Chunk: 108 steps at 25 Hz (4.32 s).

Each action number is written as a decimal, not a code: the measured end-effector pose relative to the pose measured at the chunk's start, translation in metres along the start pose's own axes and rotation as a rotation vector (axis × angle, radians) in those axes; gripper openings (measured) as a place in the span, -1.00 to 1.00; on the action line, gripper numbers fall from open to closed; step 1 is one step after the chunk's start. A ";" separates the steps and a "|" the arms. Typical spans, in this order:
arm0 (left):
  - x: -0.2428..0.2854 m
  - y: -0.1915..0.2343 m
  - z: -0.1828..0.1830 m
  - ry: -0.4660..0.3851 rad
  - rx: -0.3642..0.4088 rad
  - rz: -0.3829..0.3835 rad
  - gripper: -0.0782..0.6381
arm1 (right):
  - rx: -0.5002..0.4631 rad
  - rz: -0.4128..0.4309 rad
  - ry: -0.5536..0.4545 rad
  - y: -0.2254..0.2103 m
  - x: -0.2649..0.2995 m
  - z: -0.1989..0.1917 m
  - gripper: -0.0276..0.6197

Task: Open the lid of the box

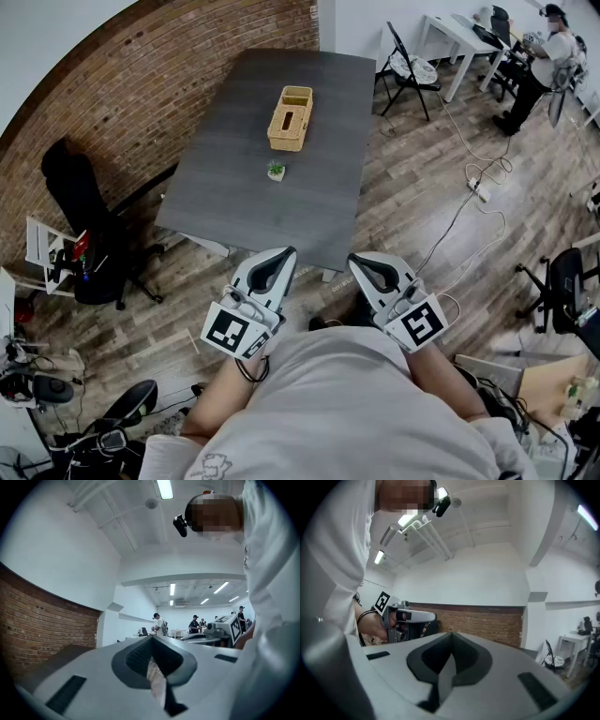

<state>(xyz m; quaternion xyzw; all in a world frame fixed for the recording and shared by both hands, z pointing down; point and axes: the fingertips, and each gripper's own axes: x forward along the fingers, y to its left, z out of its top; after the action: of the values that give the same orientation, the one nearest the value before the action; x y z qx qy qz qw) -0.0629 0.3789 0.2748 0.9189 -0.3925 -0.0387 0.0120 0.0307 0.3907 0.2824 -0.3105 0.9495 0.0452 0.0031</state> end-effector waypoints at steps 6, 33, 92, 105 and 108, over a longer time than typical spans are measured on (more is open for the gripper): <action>0.000 -0.001 -0.001 -0.001 0.003 -0.002 -0.75 | 0.006 0.007 -0.003 0.001 0.000 0.000 -0.91; 0.025 0.035 -0.019 0.015 -0.045 -0.024 -0.75 | -0.013 -0.056 0.029 -0.036 0.034 -0.015 -0.57; 0.414 0.101 -0.076 0.070 -0.049 0.193 -0.75 | 0.096 0.209 0.052 -0.435 0.057 -0.086 -0.51; 0.352 0.173 -0.058 0.055 0.012 0.348 -0.75 | 0.063 0.474 0.050 -0.379 0.183 -0.078 -0.51; 0.333 0.186 -0.066 0.068 -0.024 0.410 -0.75 | 0.065 0.525 0.051 -0.368 0.202 -0.078 -0.51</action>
<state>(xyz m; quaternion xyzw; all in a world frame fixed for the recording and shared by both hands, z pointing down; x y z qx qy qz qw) 0.0383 0.0093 0.3297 0.8203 -0.5701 -0.0089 0.0440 0.0869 -0.0309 0.3228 -0.0542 0.9982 0.0063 -0.0229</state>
